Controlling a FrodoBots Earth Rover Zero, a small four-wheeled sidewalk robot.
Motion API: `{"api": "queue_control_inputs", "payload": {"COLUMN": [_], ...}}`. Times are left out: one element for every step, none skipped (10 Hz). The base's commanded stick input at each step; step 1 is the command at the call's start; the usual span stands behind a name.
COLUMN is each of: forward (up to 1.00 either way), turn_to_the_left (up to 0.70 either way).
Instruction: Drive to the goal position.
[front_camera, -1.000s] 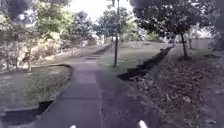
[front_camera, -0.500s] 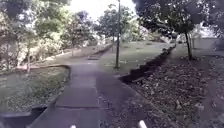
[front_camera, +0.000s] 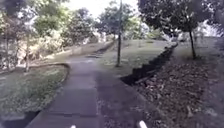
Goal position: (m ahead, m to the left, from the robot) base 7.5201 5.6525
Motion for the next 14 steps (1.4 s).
{"api": "queue_control_inputs", "payload": {"forward": [0.50, 0.50, 0.50, 0.50, 0.50, 0.50, 0.50, 0.50, 0.50, 0.50, 0.50, 0.50, 0.50, 0.50], "turn_to_the_left": [0.40, 0.23, 0.09, 0.03, 0.00, 0.00, 0.00, 0.00, 0.00, 0.00, 0.00, 0.00, 0.00, 0.00]}}
